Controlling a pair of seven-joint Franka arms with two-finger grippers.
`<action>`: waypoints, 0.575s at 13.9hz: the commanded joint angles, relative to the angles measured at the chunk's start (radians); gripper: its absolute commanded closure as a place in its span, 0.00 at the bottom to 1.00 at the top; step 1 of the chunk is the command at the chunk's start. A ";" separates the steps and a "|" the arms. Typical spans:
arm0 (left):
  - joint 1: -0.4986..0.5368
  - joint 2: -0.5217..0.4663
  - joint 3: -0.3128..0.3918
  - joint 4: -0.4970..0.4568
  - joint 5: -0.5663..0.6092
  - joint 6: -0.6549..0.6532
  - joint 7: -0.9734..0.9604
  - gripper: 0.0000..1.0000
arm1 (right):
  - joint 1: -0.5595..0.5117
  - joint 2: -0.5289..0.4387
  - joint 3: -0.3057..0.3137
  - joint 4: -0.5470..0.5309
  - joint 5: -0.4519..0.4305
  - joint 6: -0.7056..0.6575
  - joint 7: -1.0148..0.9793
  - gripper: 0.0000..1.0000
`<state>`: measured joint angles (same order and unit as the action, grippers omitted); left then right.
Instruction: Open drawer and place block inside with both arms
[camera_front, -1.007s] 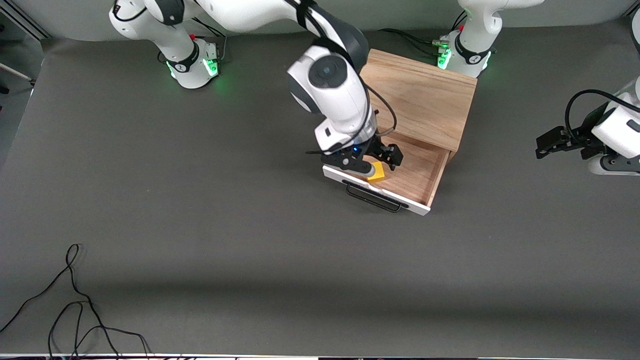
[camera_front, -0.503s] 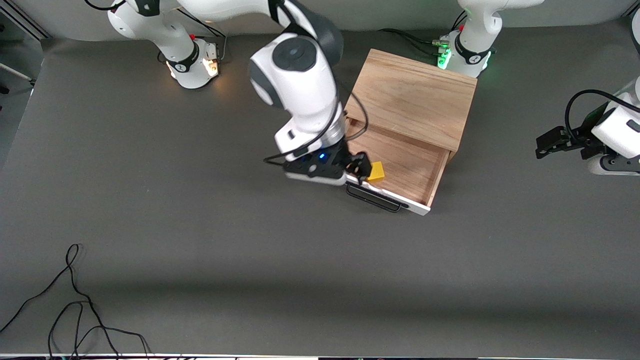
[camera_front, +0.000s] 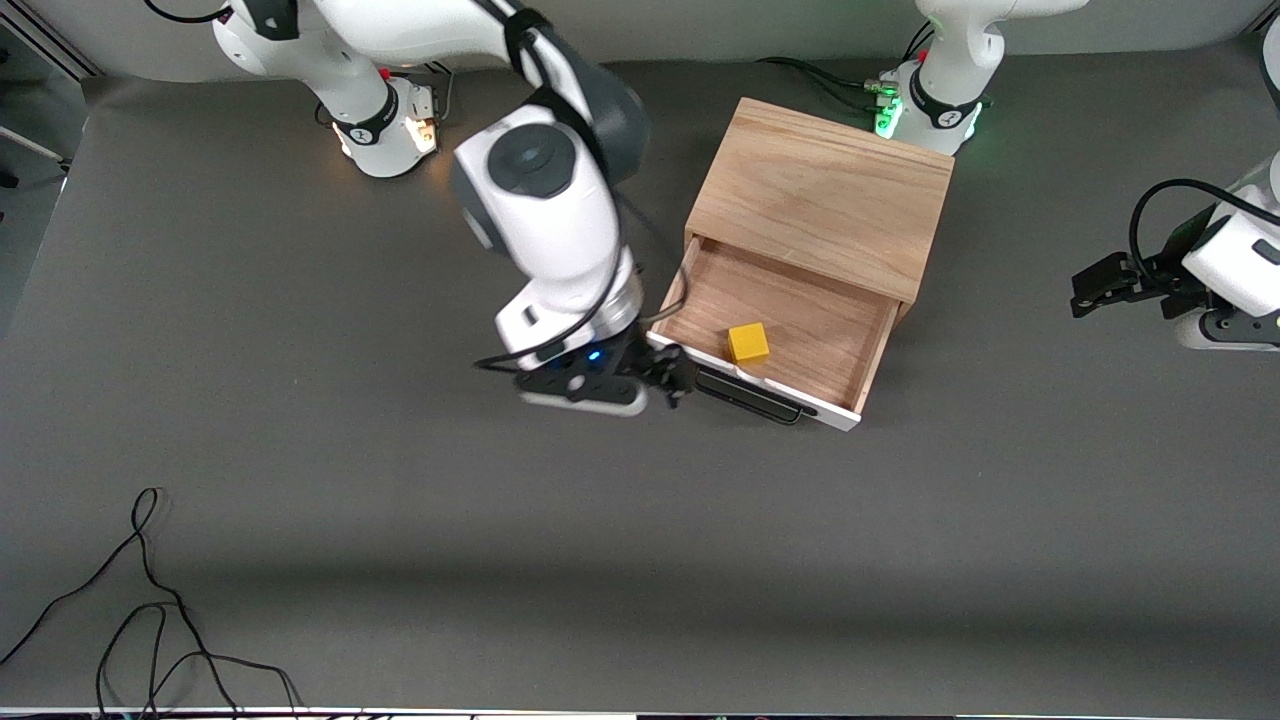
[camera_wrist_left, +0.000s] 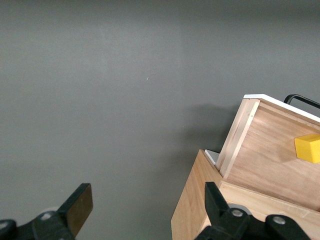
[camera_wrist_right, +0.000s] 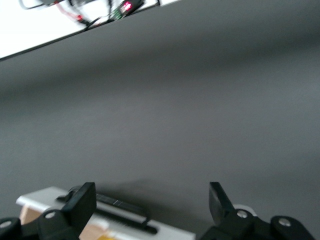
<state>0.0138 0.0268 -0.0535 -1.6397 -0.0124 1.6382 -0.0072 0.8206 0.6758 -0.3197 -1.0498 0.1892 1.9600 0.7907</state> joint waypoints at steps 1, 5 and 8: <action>-0.008 -0.008 0.003 -0.003 0.011 -0.001 -0.005 0.00 | -0.115 -0.091 0.013 -0.082 -0.002 -0.033 -0.152 0.00; -0.008 -0.008 0.003 -0.005 0.011 -0.003 -0.005 0.00 | -0.276 -0.198 0.013 -0.209 -0.002 -0.108 -0.360 0.00; -0.008 -0.008 0.003 -0.005 0.011 -0.003 -0.005 0.00 | -0.375 -0.309 0.011 -0.353 -0.002 -0.119 -0.566 0.00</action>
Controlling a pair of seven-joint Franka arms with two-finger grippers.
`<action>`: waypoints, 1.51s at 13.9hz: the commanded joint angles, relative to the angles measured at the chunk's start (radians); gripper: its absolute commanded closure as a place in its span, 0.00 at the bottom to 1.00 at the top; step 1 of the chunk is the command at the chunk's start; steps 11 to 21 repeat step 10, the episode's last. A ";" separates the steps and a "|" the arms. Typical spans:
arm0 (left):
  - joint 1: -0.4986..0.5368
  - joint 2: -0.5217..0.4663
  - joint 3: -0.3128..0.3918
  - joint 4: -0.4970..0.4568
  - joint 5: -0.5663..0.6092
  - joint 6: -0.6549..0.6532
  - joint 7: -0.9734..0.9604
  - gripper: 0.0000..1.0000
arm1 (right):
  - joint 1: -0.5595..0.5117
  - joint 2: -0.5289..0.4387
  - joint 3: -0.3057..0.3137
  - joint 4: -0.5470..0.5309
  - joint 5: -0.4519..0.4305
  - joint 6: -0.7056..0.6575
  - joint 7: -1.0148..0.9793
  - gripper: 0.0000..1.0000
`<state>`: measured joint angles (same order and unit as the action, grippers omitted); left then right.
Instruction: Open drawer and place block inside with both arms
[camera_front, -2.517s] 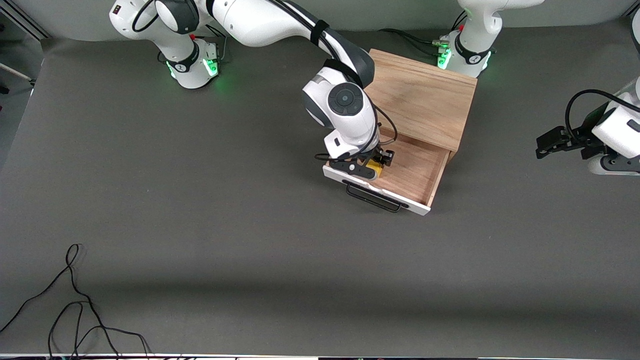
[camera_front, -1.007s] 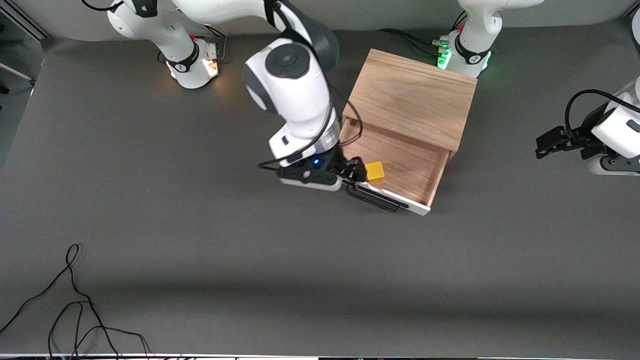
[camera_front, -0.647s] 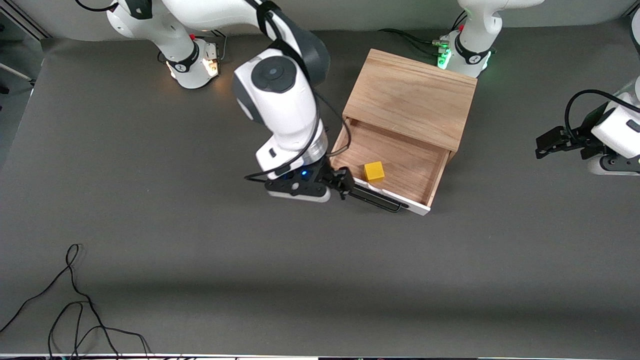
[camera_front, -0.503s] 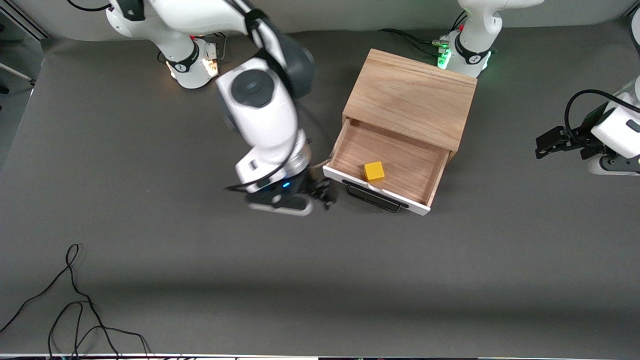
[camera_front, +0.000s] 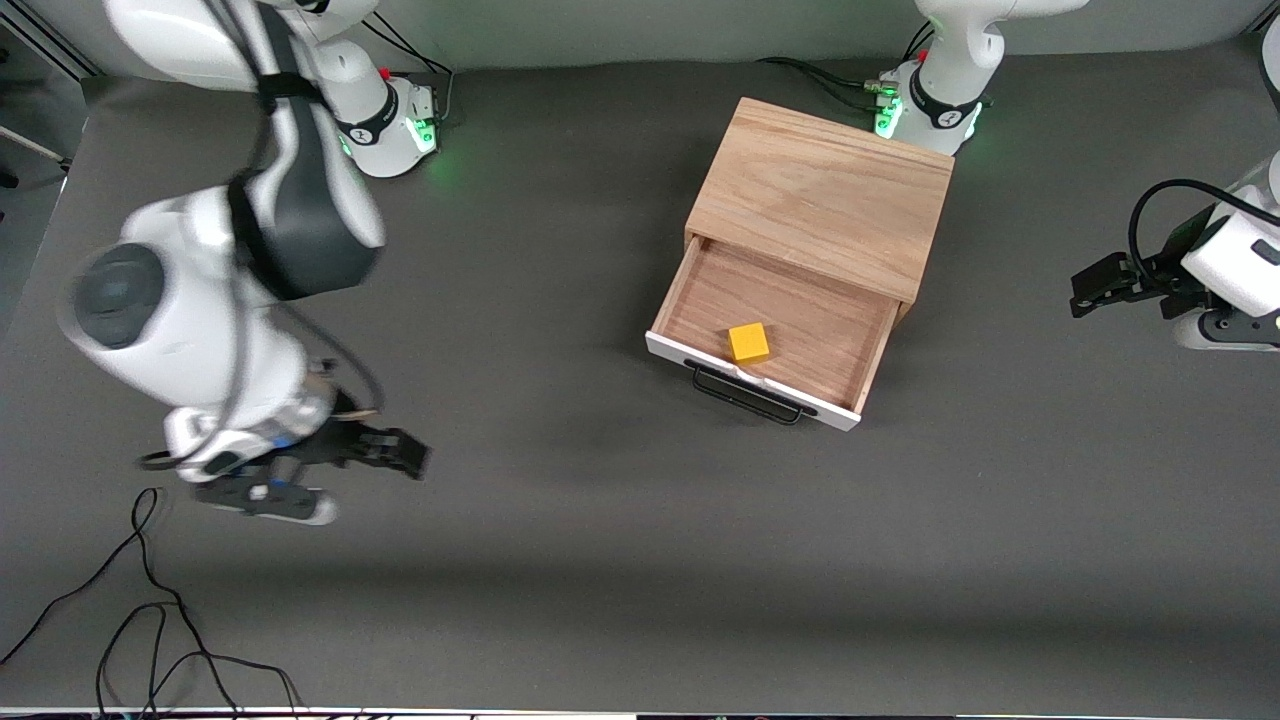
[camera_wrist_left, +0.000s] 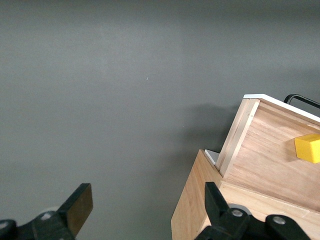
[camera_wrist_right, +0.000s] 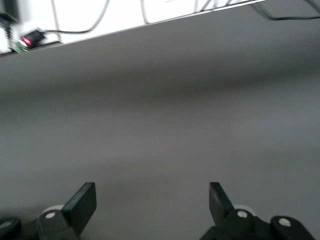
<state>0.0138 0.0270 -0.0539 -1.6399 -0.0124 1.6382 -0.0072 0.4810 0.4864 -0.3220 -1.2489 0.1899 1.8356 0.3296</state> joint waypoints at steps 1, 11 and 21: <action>-0.008 -0.009 0.003 -0.004 0.011 -0.003 -0.005 0.00 | -0.057 -0.156 0.012 -0.200 -0.003 0.005 -0.139 0.00; -0.008 -0.009 0.003 -0.004 0.009 -0.003 -0.007 0.00 | -0.076 -0.272 -0.086 -0.257 -0.023 -0.108 -0.202 0.00; -0.008 -0.009 0.003 -0.004 0.009 -0.003 -0.007 0.00 | -0.076 -0.272 -0.086 -0.257 -0.023 -0.108 -0.202 0.00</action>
